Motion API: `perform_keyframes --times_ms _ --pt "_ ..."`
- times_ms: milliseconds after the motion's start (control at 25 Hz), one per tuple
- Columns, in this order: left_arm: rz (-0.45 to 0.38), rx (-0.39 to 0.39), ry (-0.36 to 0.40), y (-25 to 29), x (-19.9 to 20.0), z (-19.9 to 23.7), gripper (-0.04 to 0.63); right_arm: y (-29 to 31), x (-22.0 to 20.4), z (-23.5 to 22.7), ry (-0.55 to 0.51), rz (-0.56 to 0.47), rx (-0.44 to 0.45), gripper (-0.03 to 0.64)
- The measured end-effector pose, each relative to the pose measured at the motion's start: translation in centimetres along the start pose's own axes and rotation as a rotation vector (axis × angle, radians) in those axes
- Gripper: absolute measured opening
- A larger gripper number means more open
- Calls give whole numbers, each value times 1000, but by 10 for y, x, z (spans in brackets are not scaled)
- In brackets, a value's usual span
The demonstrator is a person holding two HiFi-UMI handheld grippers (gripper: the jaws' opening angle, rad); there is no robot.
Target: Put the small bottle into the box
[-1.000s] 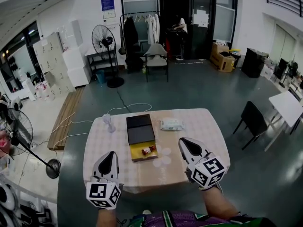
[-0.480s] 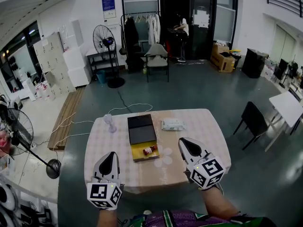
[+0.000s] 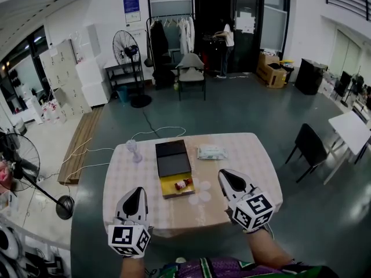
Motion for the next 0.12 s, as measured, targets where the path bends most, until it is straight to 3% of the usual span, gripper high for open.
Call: perform_keyframes --times_ms 120 --pt "2 4 2 1 1 -1 23 0 2 0 0 1 4 5"
Point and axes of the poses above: the fingertips, and each gripper's own axes: y forward along the fingers, z to its left, x out of its top, the point moved 10 cm from there along -y, backward along the fingers, and after that the axes turned 10 degrees about -x, right-handed, at the moved point
